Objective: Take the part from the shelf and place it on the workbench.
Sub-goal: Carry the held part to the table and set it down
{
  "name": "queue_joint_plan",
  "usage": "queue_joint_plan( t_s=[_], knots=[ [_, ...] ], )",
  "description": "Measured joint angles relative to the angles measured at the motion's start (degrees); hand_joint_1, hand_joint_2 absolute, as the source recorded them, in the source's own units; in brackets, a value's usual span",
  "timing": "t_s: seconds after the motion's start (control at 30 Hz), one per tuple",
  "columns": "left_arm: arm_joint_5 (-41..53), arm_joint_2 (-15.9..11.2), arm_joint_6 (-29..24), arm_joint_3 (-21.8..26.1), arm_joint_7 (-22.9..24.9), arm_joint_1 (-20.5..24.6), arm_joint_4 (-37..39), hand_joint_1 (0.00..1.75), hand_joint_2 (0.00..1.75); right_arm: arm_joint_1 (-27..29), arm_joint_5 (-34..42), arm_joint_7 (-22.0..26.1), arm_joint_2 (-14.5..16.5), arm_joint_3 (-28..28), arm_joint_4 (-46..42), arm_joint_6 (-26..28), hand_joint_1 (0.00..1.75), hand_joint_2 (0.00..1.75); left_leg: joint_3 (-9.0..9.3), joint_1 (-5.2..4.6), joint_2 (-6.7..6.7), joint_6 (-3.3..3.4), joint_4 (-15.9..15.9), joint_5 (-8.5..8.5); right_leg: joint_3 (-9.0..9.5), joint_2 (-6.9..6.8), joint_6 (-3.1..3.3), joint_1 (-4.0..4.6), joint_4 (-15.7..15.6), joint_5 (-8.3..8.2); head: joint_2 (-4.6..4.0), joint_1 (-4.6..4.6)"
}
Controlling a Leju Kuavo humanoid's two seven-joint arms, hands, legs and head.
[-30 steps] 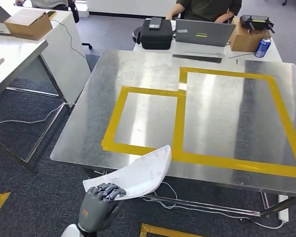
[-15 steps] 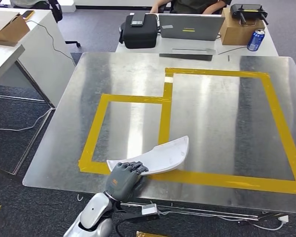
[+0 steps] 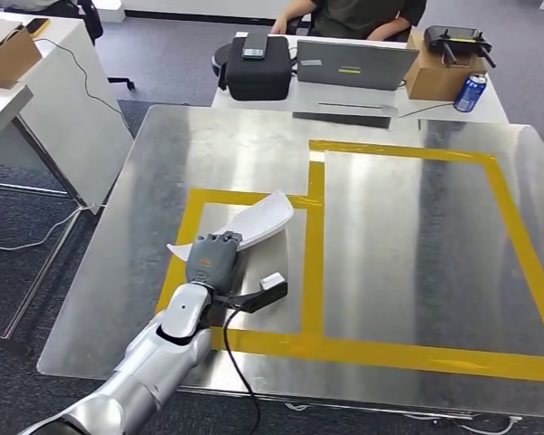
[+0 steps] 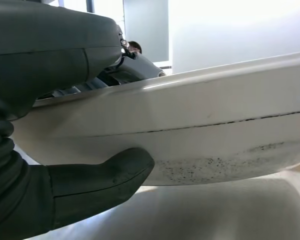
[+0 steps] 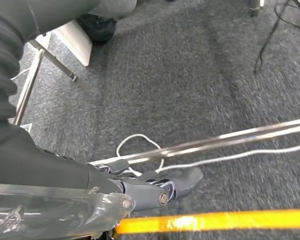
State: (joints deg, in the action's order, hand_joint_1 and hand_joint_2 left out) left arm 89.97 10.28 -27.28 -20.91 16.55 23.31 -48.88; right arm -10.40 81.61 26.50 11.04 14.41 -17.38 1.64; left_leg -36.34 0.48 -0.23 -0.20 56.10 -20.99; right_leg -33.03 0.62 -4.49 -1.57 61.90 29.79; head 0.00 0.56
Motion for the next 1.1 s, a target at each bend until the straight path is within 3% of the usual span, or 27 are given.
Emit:
queue_joint_plan(
  t_s=[0.03,0.1,0.13,0.17,0.27,0.3,0.47,0.57,0.63,0.7,0.73,0.77,0.8,0.83,0.9,0.97,1.0,1.07,1.1],
  knots=[
    [0.01,-0.14,-0.12,0.01,0.56,0.53,0.74,1.75,1.75,-0.05,0.00,0.15,0.00,-0.16,0.01,-0.04,0.00,1.75,0.28,-0.11,0.00,0.31,0.01,-0.29,-2.08,-0.12,-0.03,0.10,3.83,1.62,0.00,-0.09],
    [0.01,-0.67,-0.34,0.26,1.56,0.99,2.01,1.75,1.75,0.08,0.01,0.57,0.00,-0.44,0.01,-0.04,0.00,0.87,0.82,-0.42,0.03,0.74,0.03,-0.93,-7.01,-0.14,0.06,0.33,11.55,3.96,0.00,-0.09],
    [0.01,-1.03,-0.45,0.67,1.66,1.01,2.50,1.75,1.75,0.26,0.01,0.79,-0.01,-0.52,0.01,0.03,0.00,0.44,1.14,-0.58,0.01,0.83,0.05,-1.27,-8.53,-0.14,0.22,0.48,13.12,3.60,0.00,-0.09],
    [0.01,-1.37,-0.55,1.23,1.43,1.03,2.88,1.31,1.75,0.46,0.02,0.93,-0.01,-0.58,0.01,0.13,0.00,0.00,1.55,-0.72,-0.04,0.87,0.06,-1.62,-8.85,-0.14,0.50,0.66,12.24,1.94,0.00,-0.09],
    [-0.10,-2.19,-1.04,3.55,-0.32,1.15,3.64,0.00,0.44,0.69,0.02,1.15,-0.02,-0.61,0.03,0.33,0.00,0.00,3.06,-1.08,-0.19,0.60,0.18,-2.87,-4.83,-0.24,1.69,1.27,0.76,-5.72,0.00,-0.08],
    [-0.25,-2.45,-1.44,4.42,-1.26,1.10,3.79,0.00,0.00,0.70,0.02,1.21,-0.01,-0.61,0.06,0.42,0.00,0.00,3.32,-1.24,-0.22,0.48,0.31,-3.22,-3.62,-0.28,1.92,1.36,-2.08,-7.08,0.00,-0.05],
    [-2.80,-3.22,-5.45,9.50,-10.86,-1.78,2.53,0.00,0.00,1.36,0.03,1.60,0.01,-0.51,0.19,1.02,0.00,0.00,3.61,-1.67,-0.20,1.00,0.21,-3.59,-2.77,0.06,1.48,1.13,-4.06,-7.52,0.00,0.17],
    [-4.54,-3.08,-7.40,11.90,-15.84,-5.31,-1.14,0.00,0.00,1.75,0.05,1.85,0.03,-0.36,0.27,1.28,0.00,0.00,5.30,-1.62,-0.06,2.01,-2.95,-2.02,-2.30,0.15,0.96,0.92,-5.25,-7.57,0.00,0.35],
    [-5.92,-3.02,-9.58,12.98,-18.54,-8.38,-4.58,0.00,0.00,2.03,0.05,2.28,-0.02,-0.05,0.33,1.19,0.00,0.00,6.97,-1.08,0.23,2.50,-5.81,-0.87,-3.46,0.05,0.81,1.07,-2.53,-5.36,0.00,0.32],
    [-7.66,-3.11,-11.58,14.03,-21.30,-12.31,-8.62,0.00,0.00,2.56,0.04,2.94,-0.23,0.45,0.42,0.86,0.00,0.00,7.38,-0.68,0.49,2.21,-6.34,-0.84,-6.55,-0.02,0.25,0.81,4.49,-2.01,0.00,0.28],
    [-8.65,-3.23,-12.13,14.63,-22.76,-14.49,-10.73,0.00,0.00,2.93,0.04,3.27,-0.39,0.72,0.47,0.71,0.00,0.00,7.40,-0.39,0.46,1.89,-6.30,-0.96,-7.93,-0.04,-0.17,0.56,7.44,-1.13,0.00,0.25],
    [-9.72,-3.38,-12.42,15.27,-24.31,-16.69,-12.86,0.00,0.00,3.30,0.04,3.54,-0.62,0.98,0.51,0.76,0.00,0.00,7.42,0.03,0.34,1.42,-6.21,-1.15,-8.53,-0.05,-0.67,0.23,8.73,-1.26,0.00,0.27],
    [-10.75,-3.52,-12.56,15.98,-25.79,-18.70,-14.84,0.00,0.00,3.62,0.05,3.74,-0.82,1.19,0.55,1.02,0.00,0.00,7.45,0.60,0.06,0.81,-5.97,-1.42,-8.01,-0.05,-1.28,-0.18,7.72,-2.55,0.00,0.28],
    [-11.68,-3.64,-12.63,16.79,-27.20,-20.43,-16.68,0.00,0.00,3.87,0.05,3.90,-1.04,1.32,0.55,1.39,0.00,0.00,7.45,1.31,-0.32,-0.02,-5.49,-1.85,-6.43,-0.01,-2.05,-0.73,4.59,-4.67,0.00,0.27],
    [-13.64,-3.75,-12.72,18.80,-30.14,-23.21,-20.08,0.00,0.00,4.27,0.02,4.03,-1.29,1.49,0.77,2.35,0.00,0.00,6.89,2.42,-1.29,-1.99,-3.70,-3.12,-3.15,1.36,-4.07,-1.60,-1.27,-6.48,0.01,-0.25],
    [-16.14,-3.62,-12.94,21.70,-33.95,-25.68,-23.27,0.00,0.00,4.75,-1.00,4.07,-1.41,1.79,1.32,3.15,0.00,0.00,5.60,2.38,-2.47,-3.27,-2.12,-4.00,-2.59,2.59,-4.04,-2.20,-2.21,-5.18,0.01,-0.77],
    [-17.74,-3.46,-13.04,23.42,-36.34,-26.74,-24.51,0.00,0.00,5.03,-1.89,4.12,-1.41,2.02,1.68,3.51,0.00,0.00,4.79,2.08,-3.00,-3.57,-1.76,-4.22,-3.34,2.53,-3.29,-2.67,-1.51,-4.82,0.01,-0.83],
    [-21.35,-2.82,-13.16,27.24,-41.83,-28.30,-25.70,0.00,0.00,5.69,-3.37,4.26,-1.46,2.46,2.20,4.04,0.00,0.00,3.53,1.56,-3.41,-4.02,-1.47,-5.49,-5.82,1.75,-2.17,-3.34,0.10,-4.46,0.01,0.05],
    [-23.56,-2.38,-13.12,29.30,-44.72,-28.83,-25.81,0.00,0.00,6.37,-3.45,4.44,-1.49,2.71,2.39,4.22,0.00,0.00,3.42,1.45,-2.98,-4.23,-0.45,-7.46,-6.46,1.40,-1.79,-3.41,0.56,-4.27,0.02,0.75]
  ],
)
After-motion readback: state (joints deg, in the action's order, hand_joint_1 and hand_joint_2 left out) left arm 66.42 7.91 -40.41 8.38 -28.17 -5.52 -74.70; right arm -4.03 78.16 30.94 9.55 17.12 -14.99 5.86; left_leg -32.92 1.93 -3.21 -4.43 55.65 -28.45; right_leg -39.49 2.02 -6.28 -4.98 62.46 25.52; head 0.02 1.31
